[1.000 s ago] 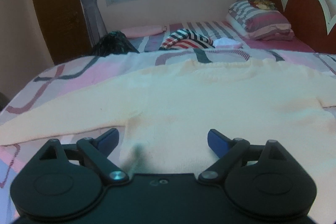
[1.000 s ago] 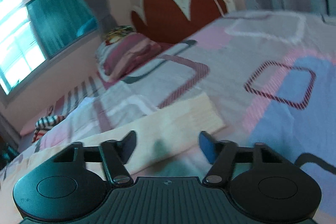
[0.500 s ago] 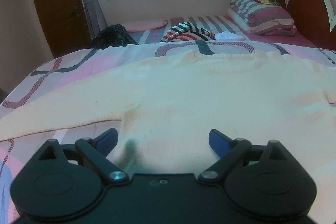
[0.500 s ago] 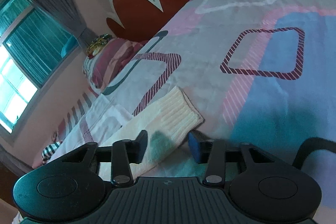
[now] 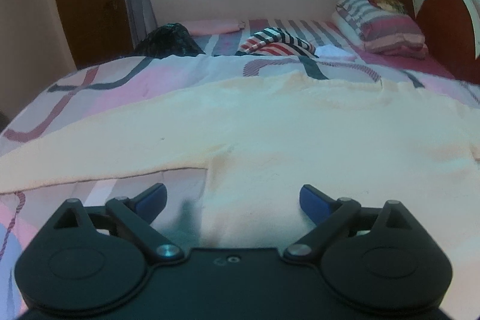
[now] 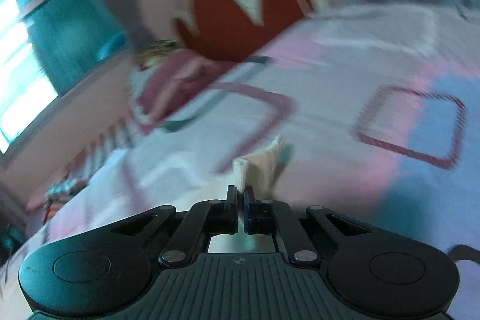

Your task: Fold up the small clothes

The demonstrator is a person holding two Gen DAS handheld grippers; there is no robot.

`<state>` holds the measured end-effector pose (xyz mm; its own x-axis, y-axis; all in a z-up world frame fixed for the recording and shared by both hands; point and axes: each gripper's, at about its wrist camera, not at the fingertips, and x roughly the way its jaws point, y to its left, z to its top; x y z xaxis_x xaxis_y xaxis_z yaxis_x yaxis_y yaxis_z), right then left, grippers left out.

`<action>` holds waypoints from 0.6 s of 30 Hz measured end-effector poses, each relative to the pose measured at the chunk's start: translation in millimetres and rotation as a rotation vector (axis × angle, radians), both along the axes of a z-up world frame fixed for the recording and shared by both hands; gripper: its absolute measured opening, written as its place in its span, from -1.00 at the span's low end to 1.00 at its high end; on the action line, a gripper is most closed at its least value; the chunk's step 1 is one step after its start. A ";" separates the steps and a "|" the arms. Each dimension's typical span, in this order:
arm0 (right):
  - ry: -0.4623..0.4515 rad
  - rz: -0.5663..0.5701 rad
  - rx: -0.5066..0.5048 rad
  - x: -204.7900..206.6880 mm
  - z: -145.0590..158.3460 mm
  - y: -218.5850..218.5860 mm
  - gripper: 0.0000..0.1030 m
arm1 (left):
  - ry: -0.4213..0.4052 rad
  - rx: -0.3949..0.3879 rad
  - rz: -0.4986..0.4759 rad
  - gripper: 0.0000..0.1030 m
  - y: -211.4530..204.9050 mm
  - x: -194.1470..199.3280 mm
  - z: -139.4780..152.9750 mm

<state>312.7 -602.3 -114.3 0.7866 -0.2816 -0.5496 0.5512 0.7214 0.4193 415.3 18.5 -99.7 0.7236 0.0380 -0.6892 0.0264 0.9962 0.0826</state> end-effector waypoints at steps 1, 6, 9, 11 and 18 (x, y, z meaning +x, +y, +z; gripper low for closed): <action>-0.008 0.041 -0.022 6.8 6.3 13.6 -0.96 | -0.002 -0.008 0.008 0.81 3.4 -0.3 0.8; -0.066 0.268 -0.049 47.6 29.1 102.3 -0.96 | -0.014 -0.051 0.064 0.79 13.0 6.6 8.4; -0.072 0.403 -0.051 73.5 29.9 165.7 -0.96 | -0.020 -0.057 0.073 0.79 14.4 12.5 14.3; -0.050 0.491 -0.077 90.3 27.4 211.1 -0.96 | -0.022 -0.060 0.074 0.80 17.7 13.9 17.4; -0.010 0.712 -0.126 112.4 7.8 334.5 -0.95 | 0.013 -0.106 0.066 0.69 25.7 10.7 16.2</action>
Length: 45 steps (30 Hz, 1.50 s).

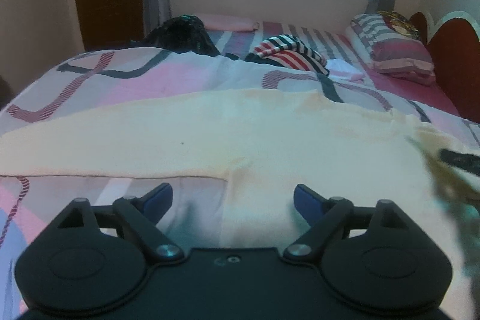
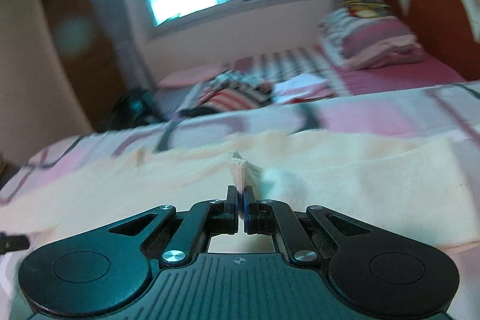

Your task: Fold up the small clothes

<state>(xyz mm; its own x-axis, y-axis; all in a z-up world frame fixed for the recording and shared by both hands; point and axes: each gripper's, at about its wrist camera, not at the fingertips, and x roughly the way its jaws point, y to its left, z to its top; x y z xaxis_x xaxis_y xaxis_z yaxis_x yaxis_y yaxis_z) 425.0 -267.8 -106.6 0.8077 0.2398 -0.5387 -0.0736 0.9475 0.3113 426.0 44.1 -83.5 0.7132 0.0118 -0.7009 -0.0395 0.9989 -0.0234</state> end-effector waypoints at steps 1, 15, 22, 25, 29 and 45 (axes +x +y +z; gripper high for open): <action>0.004 0.025 0.004 1.3 -3.2 11.9 -0.95 | -0.001 -0.004 -0.006 0.69 -1.1 -0.8 0.0; -0.095 0.024 -0.011 -10.4 -20.2 16.9 -0.22 | 0.004 -0.160 -0.186 -0.02 -57.8 25.8 -18.1; -0.051 -0.186 0.030 -21.4 -17.6 -67.0 -0.27 | 0.088 -0.313 -0.266 -0.35 -111.3 69.7 -43.6; -0.036 -0.248 0.036 -34.4 -15.6 -92.0 -0.27 | 0.105 -0.352 -0.258 -0.50 -121.4 84.3 -51.3; -0.021 -0.331 0.049 -55.3 -9.6 -116.0 -0.27 | 0.104 -0.372 -0.273 -0.95 -125.8 92.1 -62.8; 0.022 -0.384 0.134 -58.9 -7.8 -129.2 -0.27 | -0.033 -0.235 -0.143 -0.95 -32.8 65.9 -19.9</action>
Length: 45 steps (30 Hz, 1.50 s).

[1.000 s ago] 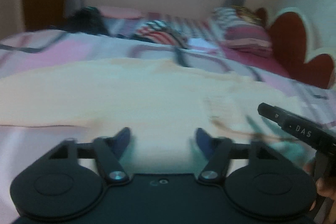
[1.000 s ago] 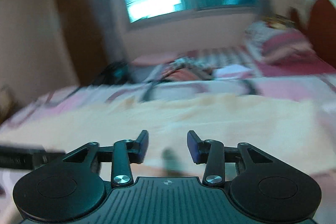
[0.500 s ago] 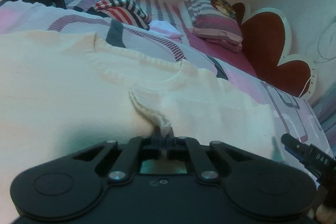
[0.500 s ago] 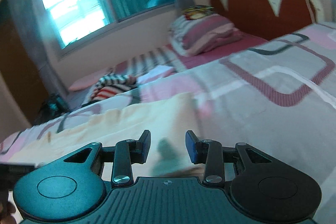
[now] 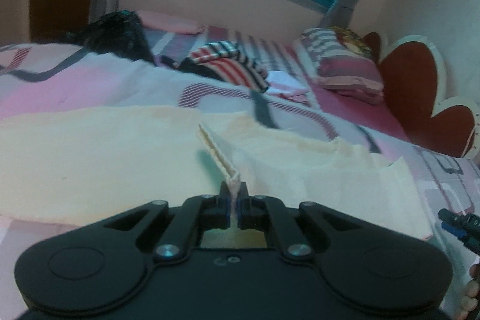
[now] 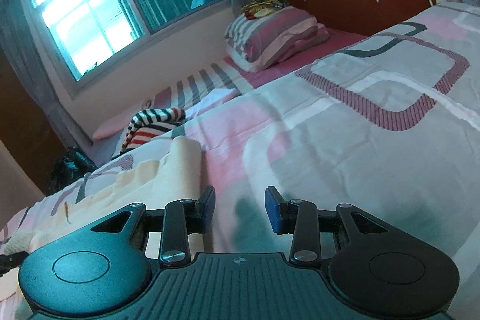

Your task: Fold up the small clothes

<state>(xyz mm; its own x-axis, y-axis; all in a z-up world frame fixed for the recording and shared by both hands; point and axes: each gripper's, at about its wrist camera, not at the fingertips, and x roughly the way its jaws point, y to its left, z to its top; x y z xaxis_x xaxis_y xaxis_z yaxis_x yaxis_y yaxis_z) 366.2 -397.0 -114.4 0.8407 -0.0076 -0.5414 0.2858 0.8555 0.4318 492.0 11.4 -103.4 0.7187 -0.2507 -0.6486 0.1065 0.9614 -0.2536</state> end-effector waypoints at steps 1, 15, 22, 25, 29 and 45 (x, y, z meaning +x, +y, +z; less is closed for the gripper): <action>0.002 0.008 0.001 1.3 0.2 2.8 -0.27 | 0.003 0.001 0.009 -0.95 3.5 -1.1 -2.1; 0.008 0.099 -0.047 10.6 -2.9 30.1 -0.74 | 0.010 0.013 0.056 -0.95 29.9 -0.1 -15.7; 0.070 0.196 -0.110 19.5 -17.6 52.3 -0.78 | 0.042 0.033 0.040 -0.65 31.7 5.7 -28.1; 0.065 0.166 -0.091 17.9 -16.3 45.3 -0.78 | -0.001 0.114 0.105 -0.27 37.0 -3.1 -17.7; -0.017 0.192 -0.079 22.4 2.3 55.0 -0.78 | -0.092 0.176 0.038 -0.13 7.2 -13.8 -1.4; -0.003 0.299 -0.124 46.1 -15.4 47.7 -0.82 | -0.060 0.126 0.057 -0.05 13.0 5.2 -13.3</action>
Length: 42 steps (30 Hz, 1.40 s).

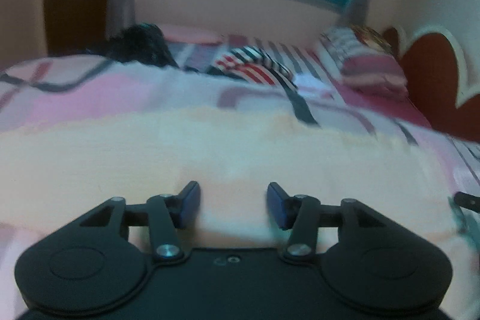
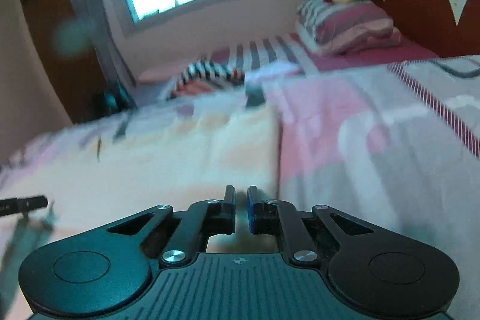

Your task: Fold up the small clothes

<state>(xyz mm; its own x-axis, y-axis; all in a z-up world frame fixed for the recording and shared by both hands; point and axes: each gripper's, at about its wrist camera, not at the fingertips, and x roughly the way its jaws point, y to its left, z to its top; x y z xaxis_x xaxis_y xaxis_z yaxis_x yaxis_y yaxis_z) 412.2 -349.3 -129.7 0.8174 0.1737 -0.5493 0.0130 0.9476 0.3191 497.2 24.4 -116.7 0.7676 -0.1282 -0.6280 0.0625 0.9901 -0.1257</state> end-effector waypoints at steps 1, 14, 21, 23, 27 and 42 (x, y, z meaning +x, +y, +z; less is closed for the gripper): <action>-0.021 0.005 0.009 5.7 4.3 -0.2 -0.82 | -0.010 0.004 -0.009 -0.03 -4.5 4.2 3.9; 0.031 0.101 -0.136 79.2 -14.3 27.1 -0.82 | 0.002 0.111 -0.080 0.05 -28.2 27.9 -21.7; 0.040 0.010 -0.093 99.6 -9.9 -21.8 -0.92 | -0.005 0.113 -0.070 0.01 -28.2 28.5 -14.3; 0.035 -0.010 -0.096 104.2 -7.2 -22.2 -0.92 | 0.000 0.120 -0.065 0.02 -29.5 30.6 -14.5; 0.097 -0.005 -0.086 113.6 -19.4 -21.5 -0.93 | 0.011 0.119 -0.079 0.05 -25.0 32.2 -21.2; 0.068 0.012 -0.026 -2.5 1.1 -11.0 -0.92 | -0.048 0.181 -0.097 0.07 -35.4 -25.3 -7.8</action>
